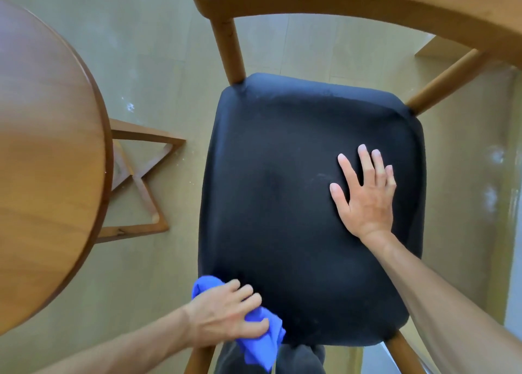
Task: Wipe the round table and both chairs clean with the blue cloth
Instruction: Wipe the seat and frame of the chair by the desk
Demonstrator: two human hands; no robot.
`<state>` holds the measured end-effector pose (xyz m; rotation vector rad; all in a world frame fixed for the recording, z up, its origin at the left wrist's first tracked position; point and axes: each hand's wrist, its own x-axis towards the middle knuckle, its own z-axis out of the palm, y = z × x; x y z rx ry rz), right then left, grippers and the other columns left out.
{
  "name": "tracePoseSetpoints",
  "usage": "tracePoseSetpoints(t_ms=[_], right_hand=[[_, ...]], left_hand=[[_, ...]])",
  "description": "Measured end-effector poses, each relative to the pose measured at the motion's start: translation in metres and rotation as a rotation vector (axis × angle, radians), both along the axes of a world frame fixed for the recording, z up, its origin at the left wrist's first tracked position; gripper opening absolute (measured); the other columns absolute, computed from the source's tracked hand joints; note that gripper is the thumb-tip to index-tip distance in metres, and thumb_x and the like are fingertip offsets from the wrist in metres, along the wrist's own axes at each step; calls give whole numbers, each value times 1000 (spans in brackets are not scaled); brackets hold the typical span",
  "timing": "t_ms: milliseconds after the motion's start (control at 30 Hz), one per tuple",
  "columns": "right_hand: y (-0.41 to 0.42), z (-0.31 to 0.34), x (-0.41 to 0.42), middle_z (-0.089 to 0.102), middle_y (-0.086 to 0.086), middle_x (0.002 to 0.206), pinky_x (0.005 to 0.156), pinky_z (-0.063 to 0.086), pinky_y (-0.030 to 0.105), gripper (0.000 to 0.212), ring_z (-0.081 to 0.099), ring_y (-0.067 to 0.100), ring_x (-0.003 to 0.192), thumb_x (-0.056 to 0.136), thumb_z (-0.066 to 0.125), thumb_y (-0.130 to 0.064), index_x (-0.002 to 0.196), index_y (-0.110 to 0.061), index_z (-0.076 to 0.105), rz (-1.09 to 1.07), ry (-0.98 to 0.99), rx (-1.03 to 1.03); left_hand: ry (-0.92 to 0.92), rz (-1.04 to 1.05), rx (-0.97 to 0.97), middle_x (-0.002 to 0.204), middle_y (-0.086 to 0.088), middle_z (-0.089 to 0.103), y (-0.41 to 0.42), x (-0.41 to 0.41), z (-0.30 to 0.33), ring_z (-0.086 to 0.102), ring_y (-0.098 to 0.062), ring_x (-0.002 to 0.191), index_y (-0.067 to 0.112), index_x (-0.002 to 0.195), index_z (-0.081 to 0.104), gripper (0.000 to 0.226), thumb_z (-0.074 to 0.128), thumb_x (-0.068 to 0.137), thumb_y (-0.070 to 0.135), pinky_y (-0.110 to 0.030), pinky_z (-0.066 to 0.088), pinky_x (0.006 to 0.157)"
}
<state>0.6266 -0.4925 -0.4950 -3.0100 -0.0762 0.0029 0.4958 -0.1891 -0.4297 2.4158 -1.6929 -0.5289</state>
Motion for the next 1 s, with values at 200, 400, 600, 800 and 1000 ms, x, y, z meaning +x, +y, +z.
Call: tracePoseSetpoints(t_ms=[200, 400, 600, 800, 1000], right_hand=[[1, 1, -1, 26, 12, 156, 115, 16, 55, 54, 17, 33, 144, 95, 36, -46, 145, -25, 38, 0, 14, 11], [0, 7, 0, 24, 13, 156, 115, 16, 55, 56, 17, 34, 145, 95, 33, -47, 146, -25, 37, 2, 88, -1], [0, 22, 4, 18, 11, 158, 116, 11, 54, 56, 10, 32, 146, 96, 40, -45, 147, -26, 34, 4, 223, 22], [2, 46, 12, 14, 6, 159, 118, 10, 47, 53, 7, 27, 146, 97, 46, -38, 147, -28, 33, -28, 324, 166], [21, 75, 17, 31, 4, 153, 115, 22, 43, 45, 25, 20, 141, 98, 47, -25, 143, -20, 42, -78, 222, 466]], left_hand=[[-268, 738, 27, 102, -26, 57, -12, 195, -1, 56, -40, 82, 15, 125, 55, 56, 68, 72, 9, -45, 46, 66], [-227, 973, 238, 105, -19, 59, -52, 149, 2, 55, -33, 79, 20, 124, 60, 58, 72, 68, 27, -39, 40, 61], [-48, 433, 151, 86, -6, 65, -67, 1, 7, 51, -24, 59, 25, 104, 67, 51, 78, 53, 21, -30, 43, 53], [-268, 353, 130, 89, -3, 63, -80, 94, 1, 52, -21, 65, 31, 103, 65, 56, 77, 50, 17, -29, 41, 56], [-35, 585, 156, 127, -6, 45, -88, 162, 3, 45, -25, 107, 30, 143, 36, 61, 52, 87, 48, -34, 34, 85]])
